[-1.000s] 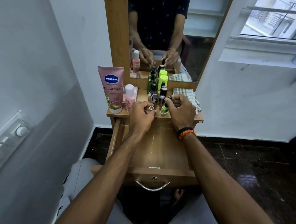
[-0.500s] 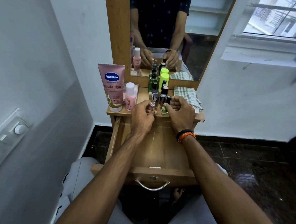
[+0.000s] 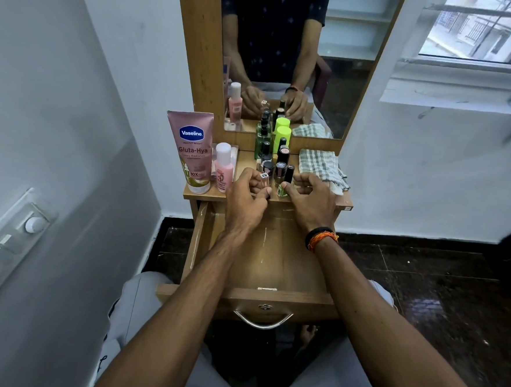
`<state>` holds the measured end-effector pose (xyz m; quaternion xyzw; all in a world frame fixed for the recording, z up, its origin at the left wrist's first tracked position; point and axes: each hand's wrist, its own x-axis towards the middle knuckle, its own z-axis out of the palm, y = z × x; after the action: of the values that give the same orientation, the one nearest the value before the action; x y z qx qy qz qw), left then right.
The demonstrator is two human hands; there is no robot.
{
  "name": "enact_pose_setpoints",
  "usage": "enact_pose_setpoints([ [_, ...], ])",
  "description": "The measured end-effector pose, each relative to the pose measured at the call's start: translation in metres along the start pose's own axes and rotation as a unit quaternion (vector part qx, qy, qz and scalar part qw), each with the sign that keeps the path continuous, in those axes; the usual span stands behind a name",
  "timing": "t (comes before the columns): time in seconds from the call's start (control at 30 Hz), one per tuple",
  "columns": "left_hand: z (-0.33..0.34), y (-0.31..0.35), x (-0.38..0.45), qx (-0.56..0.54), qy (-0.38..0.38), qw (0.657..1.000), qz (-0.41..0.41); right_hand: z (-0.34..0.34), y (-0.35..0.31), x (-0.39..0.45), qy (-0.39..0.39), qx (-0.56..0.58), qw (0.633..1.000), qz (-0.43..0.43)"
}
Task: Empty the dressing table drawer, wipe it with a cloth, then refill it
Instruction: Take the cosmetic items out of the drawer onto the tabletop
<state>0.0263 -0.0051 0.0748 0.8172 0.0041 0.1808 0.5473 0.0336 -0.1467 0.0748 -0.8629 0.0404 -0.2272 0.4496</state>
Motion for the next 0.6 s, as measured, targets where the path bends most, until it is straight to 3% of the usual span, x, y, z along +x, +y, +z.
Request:
enact_pose_setpoints([
  [0.27, -0.0021, 0.0024, -0.0033, -0.023, -0.018, 0.999, -0.042, -0.0018, 0.0012, 0.0012, -0.028, 0.024, 0.999, 0.023],
  [0.6, -0.0022, -0.0017, -0.0067, -0.023, -0.010, 0.999, -0.038, -0.0007, 0.0015, -0.0024, -0.040, 0.026, 0.998, 0.045],
])
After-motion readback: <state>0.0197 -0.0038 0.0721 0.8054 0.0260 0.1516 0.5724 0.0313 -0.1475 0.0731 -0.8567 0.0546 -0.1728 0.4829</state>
